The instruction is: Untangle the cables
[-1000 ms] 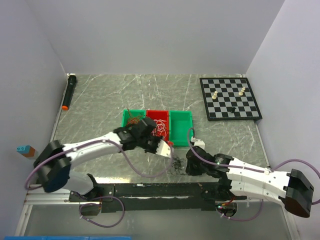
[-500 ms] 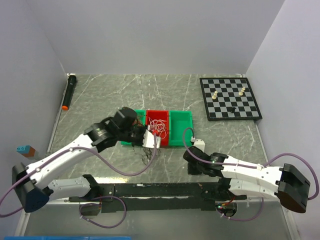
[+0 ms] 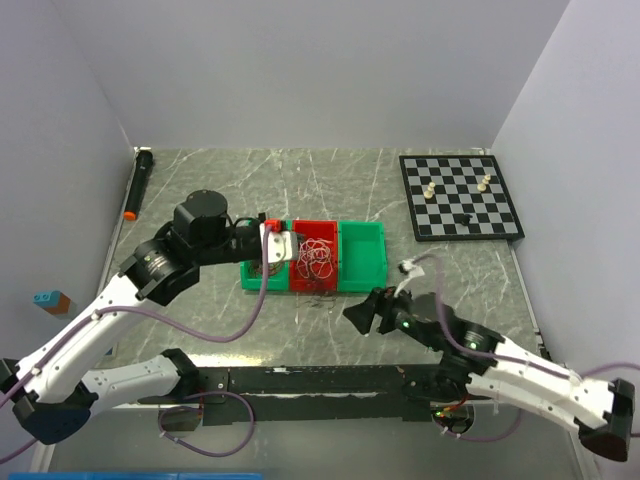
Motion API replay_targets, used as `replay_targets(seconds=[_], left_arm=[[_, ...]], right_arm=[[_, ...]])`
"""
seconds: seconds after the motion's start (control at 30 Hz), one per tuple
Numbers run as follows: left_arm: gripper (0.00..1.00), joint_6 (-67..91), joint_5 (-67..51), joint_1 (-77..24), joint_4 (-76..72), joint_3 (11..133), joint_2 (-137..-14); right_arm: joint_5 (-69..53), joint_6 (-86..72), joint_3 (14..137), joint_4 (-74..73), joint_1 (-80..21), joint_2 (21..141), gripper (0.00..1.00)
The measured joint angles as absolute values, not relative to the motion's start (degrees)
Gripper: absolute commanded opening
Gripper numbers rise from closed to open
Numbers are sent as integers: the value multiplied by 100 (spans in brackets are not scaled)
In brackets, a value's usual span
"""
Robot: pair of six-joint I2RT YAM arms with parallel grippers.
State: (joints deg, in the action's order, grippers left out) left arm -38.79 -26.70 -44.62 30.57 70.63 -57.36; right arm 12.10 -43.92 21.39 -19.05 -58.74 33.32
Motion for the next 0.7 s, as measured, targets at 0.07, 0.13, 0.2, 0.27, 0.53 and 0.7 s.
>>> replay_targets(seconds=[0.07, 0.13, 0.2, 0.27, 0.53, 0.7], left_arm=[[1, -3516, -2711, -4473, 2740, 7052, -5839], [1, -3234, -2740, -4497, 2462, 7052, -5946], [1, -3028, -2775, -4541, 2292, 7072, -6047], [1, -2869, -2799, -4578, 2200, 7113, -6145], [1, -2517, -2853, -4650, 1986, 7251, -6375], [1, -2401, -2880, -4672, 1922, 7301, -6447]], right_arm=[[958, -3970, 1802, -1002, -5874, 2451, 100], [803, -3706, 1693, -464, -5874, 2147, 100], [587, -3439, 1638, 12, -5874, 2165, 100], [399, -3227, 1638, 427, -5874, 2381, 100], [226, -2838, 1636, 1531, -5940, 2840, 88], [891, -2698, 1636, 1850, -5964, 2902, 84]])
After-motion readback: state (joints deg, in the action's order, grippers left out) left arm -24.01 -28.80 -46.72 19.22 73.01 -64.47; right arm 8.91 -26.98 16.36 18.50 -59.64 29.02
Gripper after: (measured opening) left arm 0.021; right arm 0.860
